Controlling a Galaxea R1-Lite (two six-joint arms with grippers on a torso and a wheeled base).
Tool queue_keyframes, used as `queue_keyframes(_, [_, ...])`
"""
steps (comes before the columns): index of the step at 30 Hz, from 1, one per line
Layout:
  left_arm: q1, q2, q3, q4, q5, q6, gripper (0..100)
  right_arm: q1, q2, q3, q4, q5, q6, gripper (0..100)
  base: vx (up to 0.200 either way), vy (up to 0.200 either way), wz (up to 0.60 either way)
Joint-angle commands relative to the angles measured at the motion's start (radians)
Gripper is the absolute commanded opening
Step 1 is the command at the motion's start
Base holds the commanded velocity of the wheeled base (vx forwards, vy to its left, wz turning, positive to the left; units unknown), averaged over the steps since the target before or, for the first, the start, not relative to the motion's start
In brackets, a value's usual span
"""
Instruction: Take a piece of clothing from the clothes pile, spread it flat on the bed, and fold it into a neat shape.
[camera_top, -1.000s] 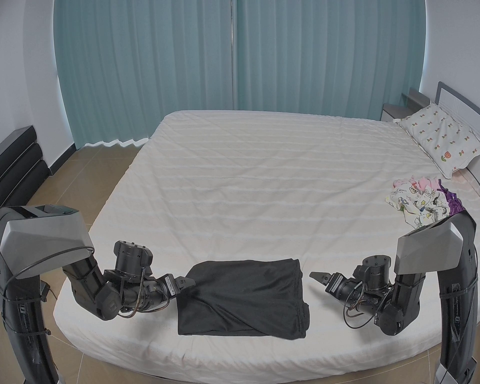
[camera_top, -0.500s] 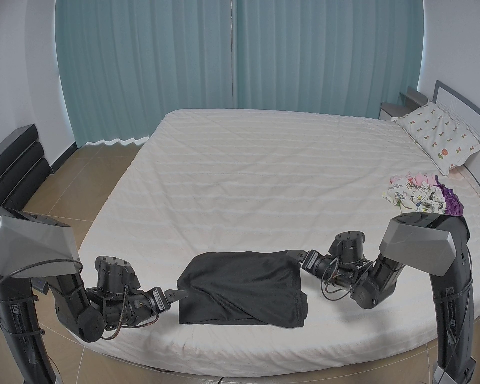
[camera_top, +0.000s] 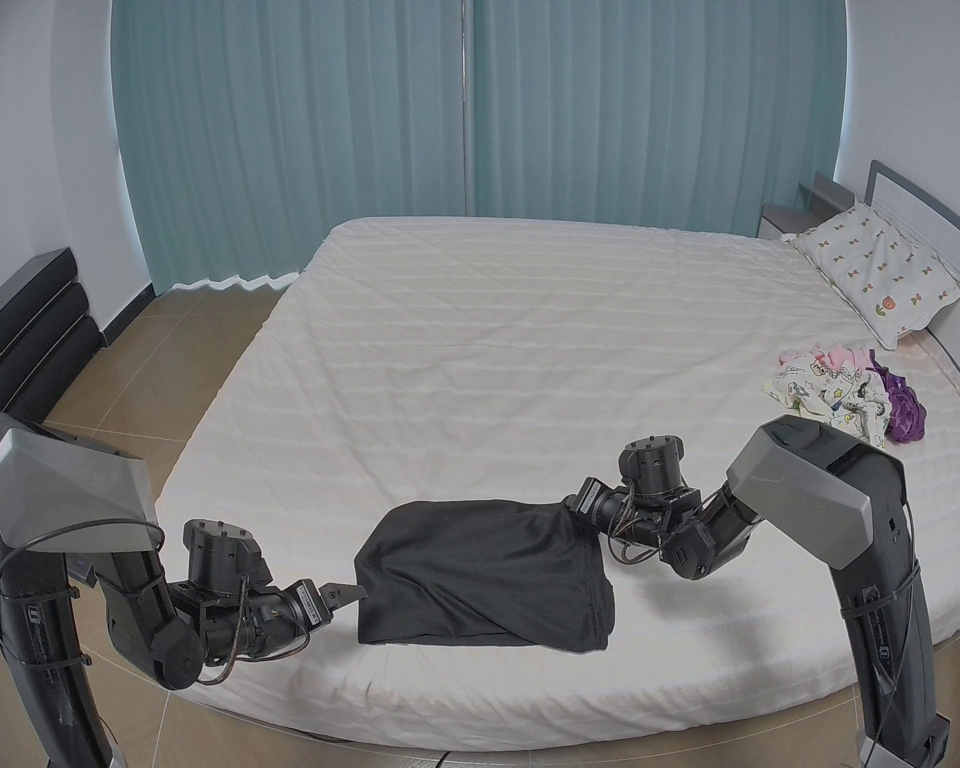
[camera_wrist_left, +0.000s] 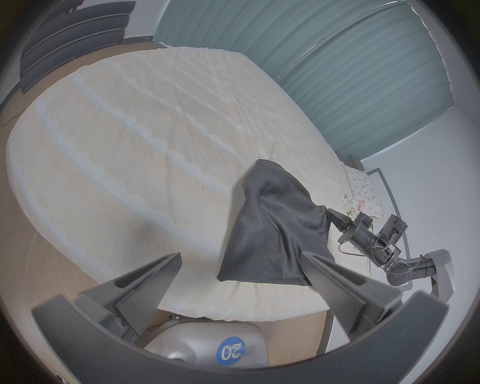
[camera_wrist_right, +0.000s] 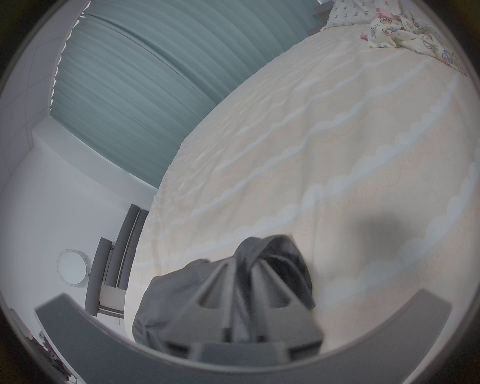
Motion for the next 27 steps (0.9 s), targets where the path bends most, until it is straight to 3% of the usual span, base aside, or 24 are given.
queue_keyframes(1, [0.005, 0.003, 0.001, -0.001, 0.0, -0.002, 100, 0.005, 0.03, -0.028, 0.0, -0.014, -0.002, 0, 0.0, 0.0, 0.0])
queue_keyframes(14, [0.005, 0.012, 0.003, -0.001, 0.0, -0.002, 100, -0.052, 0.039, -0.059, -0.014, -0.077, -0.002, 0, 0.0, 0.0, 0.0])
queue_keyframes(27, [0.004, 0.015, 0.001, 0.001, 0.0, -0.002, 100, -0.065, 0.079, -0.095, -0.074, -0.08, -0.008, 0, 0.0, 0.0, 0.0])
